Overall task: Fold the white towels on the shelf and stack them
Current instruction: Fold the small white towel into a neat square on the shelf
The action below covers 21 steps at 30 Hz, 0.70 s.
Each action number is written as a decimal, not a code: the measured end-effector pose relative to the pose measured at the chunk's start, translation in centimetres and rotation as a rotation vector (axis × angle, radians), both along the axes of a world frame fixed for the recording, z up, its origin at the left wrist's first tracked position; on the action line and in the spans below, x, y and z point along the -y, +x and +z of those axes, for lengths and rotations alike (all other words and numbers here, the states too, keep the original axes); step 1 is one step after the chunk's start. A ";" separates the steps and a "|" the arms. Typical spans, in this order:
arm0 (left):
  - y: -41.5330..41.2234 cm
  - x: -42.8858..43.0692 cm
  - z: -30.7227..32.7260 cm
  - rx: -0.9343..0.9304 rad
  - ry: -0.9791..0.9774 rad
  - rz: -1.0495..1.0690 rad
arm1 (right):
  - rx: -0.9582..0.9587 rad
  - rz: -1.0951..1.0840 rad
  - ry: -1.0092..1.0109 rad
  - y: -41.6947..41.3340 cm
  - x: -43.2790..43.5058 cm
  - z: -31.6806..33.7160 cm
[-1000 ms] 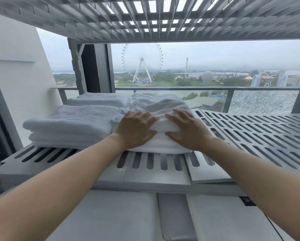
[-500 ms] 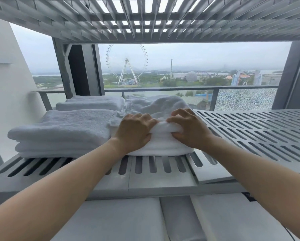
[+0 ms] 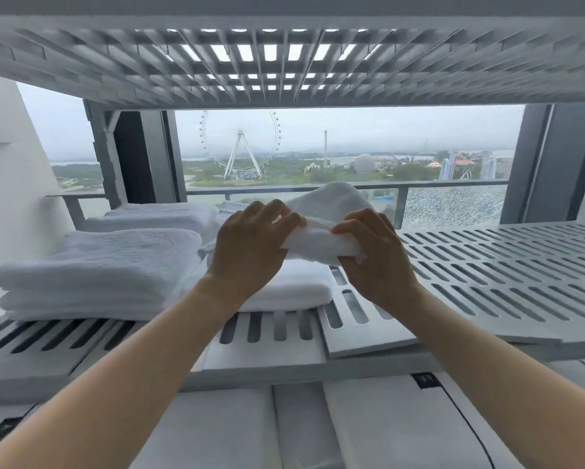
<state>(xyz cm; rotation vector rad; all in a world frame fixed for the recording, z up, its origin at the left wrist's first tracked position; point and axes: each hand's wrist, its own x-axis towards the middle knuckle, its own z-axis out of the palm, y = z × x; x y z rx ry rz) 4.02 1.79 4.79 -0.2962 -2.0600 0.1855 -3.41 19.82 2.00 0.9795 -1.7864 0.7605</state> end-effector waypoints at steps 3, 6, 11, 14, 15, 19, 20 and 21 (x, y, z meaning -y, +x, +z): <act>0.5 -4.8 -0.3 -0.068 0.091 -0.067 | -0.003 -0.009 -0.103 0.9 -4.6 -1.0; 0.1 -10.6 -1.1 -0.096 0.094 -0.120 | 0.009 -0.038 -0.132 1.4 -10.3 -1.9; -2.1 -21.4 -1.8 -0.102 0.080 -0.196 | 0.013 -0.114 -0.123 0.7 -21.3 -2.2; -3.7 -27.8 -2.1 -0.089 0.093 -0.239 | 0.014 -0.166 -0.132 0.0 -27.9 -2.6; -4.2 -29.8 -2.3 -0.086 0.100 -0.255 | 0.014 -0.185 -0.134 -0.2 -29.9 -2.8; -6.0 -37.0 -3.2 -0.058 0.120 -0.323 | -0.019 -0.274 -0.102 -1.3 -37.5 -3.7; -6.6 -38.4 -3.4 -0.042 0.120 -0.339 | -0.025 -0.284 -0.097 -1.8 -39.1 -3.9; -7.2 -39.7 -3.6 -0.025 0.119 -0.355 | -0.024 -0.284 -0.096 -2.4 -40.6 -4.0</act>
